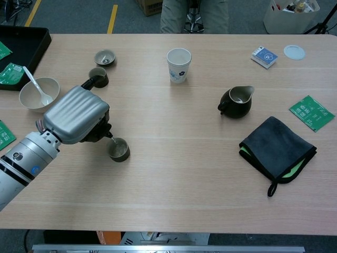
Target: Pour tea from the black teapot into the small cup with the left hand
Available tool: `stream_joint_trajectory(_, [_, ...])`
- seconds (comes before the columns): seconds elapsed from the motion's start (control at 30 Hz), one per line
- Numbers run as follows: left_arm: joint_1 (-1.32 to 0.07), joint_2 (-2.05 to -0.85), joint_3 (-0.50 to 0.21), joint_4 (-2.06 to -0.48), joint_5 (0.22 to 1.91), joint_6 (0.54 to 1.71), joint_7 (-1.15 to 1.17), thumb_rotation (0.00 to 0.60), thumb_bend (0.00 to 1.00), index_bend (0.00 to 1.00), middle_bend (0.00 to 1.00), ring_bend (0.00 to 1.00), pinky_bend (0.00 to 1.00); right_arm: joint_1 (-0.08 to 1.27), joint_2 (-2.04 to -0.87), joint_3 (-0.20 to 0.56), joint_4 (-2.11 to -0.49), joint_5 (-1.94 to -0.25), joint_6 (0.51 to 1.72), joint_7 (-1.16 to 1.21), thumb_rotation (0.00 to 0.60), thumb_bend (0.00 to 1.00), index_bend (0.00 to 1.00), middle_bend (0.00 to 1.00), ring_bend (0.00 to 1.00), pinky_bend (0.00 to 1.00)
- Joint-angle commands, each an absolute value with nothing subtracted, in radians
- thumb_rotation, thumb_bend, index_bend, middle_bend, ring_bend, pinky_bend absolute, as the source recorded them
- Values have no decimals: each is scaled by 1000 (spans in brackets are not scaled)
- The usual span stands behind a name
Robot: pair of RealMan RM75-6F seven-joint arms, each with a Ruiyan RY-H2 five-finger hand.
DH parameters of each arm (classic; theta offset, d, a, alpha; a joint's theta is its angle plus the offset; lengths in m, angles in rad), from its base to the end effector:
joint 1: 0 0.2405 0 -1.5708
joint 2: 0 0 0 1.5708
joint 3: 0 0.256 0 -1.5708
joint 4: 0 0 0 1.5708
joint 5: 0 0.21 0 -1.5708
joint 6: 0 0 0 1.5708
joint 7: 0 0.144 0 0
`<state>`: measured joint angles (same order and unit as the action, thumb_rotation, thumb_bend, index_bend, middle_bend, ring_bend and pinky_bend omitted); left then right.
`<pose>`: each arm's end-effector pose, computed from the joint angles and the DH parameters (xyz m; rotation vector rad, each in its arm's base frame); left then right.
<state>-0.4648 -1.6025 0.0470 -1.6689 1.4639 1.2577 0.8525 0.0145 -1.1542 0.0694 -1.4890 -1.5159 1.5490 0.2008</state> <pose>-0.1564 0.2173 -0.0278 -1.9828 -0.4541 -0.8153 -0.3364 -0.1630 0.1702 1.2662 -0.9556 1.0034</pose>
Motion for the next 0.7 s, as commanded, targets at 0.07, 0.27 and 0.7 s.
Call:
stream_joint_trajectory(0.07, [-468,-1589,37,-1682,1443,1231,810,600,437,985,1000,886,91,14,-1153,70,-1493,-1516,1551,198,600,10,471,389,268,283])
stream_joint_trajectory(0.27, [-481,-1554,17,-1705,1400,1181,742,600,437,981,1000,880,91,13,-1152,70,-1500,-1517,1553,190,600,10,471,389,268,283])
stream_joint_trajectory(0.7, [-514,-1501,-29,-1728,1340,1099,575,600,437,967,1000,865,91,11,-1148,72,-1522,-1513,1556,164,600,10,471,389,268,283])
